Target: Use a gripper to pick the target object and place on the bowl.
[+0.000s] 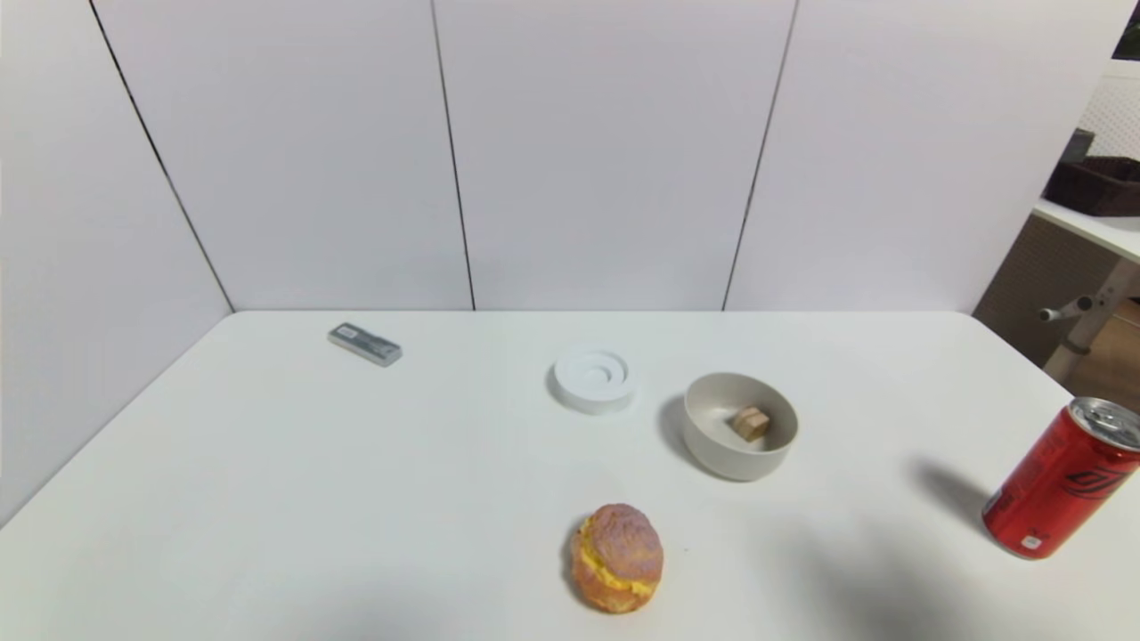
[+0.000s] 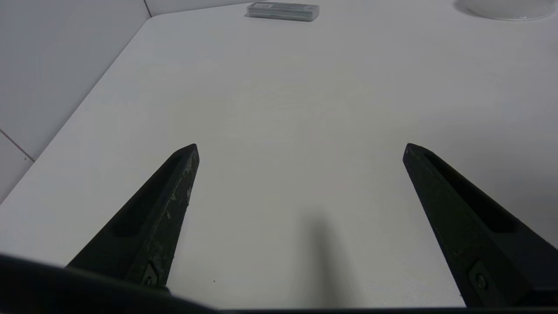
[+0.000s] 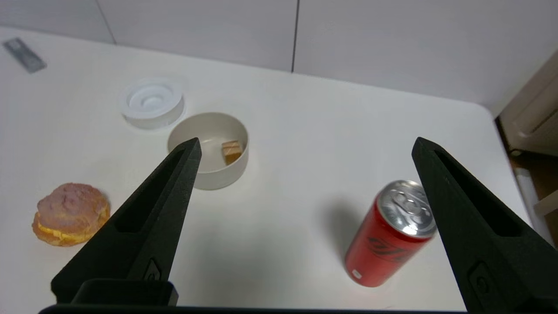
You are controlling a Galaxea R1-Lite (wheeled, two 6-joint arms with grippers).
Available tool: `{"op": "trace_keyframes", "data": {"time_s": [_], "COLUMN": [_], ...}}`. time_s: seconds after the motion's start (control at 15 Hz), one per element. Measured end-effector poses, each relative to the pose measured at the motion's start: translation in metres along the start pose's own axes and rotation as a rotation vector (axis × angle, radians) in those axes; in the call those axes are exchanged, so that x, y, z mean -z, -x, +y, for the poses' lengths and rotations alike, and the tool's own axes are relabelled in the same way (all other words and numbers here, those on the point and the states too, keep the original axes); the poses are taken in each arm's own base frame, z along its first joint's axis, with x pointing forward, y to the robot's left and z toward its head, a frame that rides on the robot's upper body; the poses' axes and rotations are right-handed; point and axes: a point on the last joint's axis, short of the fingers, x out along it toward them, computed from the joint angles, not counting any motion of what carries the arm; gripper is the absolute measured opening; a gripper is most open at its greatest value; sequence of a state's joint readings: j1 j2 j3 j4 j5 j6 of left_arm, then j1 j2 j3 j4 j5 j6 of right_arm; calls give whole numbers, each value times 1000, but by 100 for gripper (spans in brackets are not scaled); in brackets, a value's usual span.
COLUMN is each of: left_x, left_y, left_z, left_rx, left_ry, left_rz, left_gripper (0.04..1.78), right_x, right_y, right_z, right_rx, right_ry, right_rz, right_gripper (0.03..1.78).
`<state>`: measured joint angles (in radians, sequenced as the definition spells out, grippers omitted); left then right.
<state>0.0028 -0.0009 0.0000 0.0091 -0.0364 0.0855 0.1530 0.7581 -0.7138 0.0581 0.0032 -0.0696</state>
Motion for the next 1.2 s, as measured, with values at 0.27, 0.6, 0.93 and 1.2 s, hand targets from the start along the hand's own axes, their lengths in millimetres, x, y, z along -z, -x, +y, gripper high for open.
{"op": "trace_keyframes", "data": {"time_s": [0.27,0.6,0.93,1.2], "left_x": [0,0,0,0], "left_y": [0,0,0,0], "left_z": [0,0,0,0], "left_rx": [0,0,0,1], "left_ry": [0,0,0,0], "left_rz": [0,0,0,0], "left_gripper": [169,169,169,169], "right_x": [17,57,98,127], "right_y": [38,62,67,59], "right_z": [0,5,10,11], "right_rx": [76,148,195,201], "right_ry": [-2,0,28,63], "right_rz": [-101,-131,-111,-151], "right_gripper": [169,169,169,169]}}
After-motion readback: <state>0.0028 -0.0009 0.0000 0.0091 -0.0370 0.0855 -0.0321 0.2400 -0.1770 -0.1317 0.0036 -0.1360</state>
